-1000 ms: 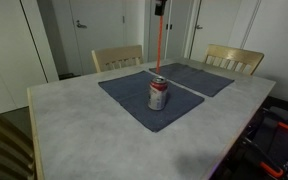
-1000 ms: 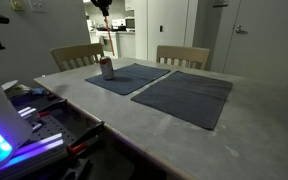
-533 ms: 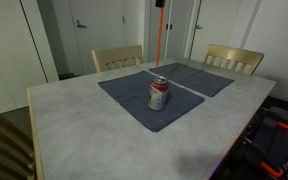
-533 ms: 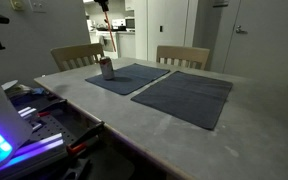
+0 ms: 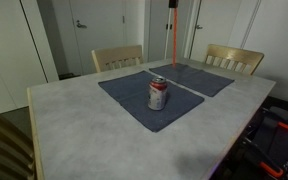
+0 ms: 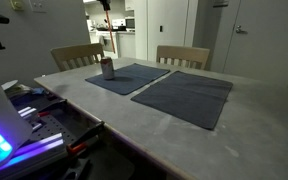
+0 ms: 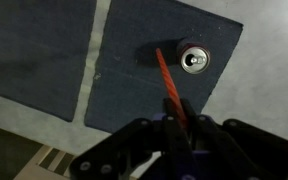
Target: Remove the straw from the can and put it on the table
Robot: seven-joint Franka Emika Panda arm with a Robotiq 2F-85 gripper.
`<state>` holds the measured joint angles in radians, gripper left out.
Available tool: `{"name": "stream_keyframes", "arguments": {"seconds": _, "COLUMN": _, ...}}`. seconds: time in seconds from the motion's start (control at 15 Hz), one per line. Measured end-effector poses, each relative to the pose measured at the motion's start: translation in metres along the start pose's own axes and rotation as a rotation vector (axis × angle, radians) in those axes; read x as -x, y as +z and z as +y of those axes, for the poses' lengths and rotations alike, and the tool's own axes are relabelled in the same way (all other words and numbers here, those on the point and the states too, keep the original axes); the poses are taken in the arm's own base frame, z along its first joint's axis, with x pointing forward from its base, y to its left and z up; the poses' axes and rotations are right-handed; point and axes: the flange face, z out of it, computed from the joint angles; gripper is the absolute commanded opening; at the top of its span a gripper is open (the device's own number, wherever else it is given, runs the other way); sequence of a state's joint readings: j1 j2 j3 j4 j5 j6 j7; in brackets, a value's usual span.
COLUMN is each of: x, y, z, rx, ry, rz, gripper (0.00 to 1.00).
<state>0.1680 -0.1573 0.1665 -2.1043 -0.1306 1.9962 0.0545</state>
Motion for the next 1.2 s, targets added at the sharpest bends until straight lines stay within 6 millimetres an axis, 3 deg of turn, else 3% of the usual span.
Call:
{"name": "stream_keyframes", "arguments": {"seconds": 0.4, "x": 0.010, "y": 0.016, "z": 0.029, "rx": -0.010, "ry": 0.060, "rz": -0.114, "gripper": 0.02}}
{"name": "stream_keyframes", "arguments": {"seconds": 0.67, "x": 0.008, "y": 0.049, "z": 0.044, "rx": -0.023, "ry": 0.088, "rz": -0.193, "gripper": 0.02}}
{"name": "stream_keyframes", "arguments": {"seconds": 1.0, "x": 0.000, "y": 0.090, "z": 0.042, "rx": -0.035, "ry": 0.080, "rz": -0.270, "gripper": 0.02}}
{"name": "stream_keyframes", "arguments": {"seconds": 1.2, "x": -0.008, "y": 0.104, "z": 0.041, "rx": -0.041, "ry": 0.075, "rz": -0.291, "gripper": 0.02}}
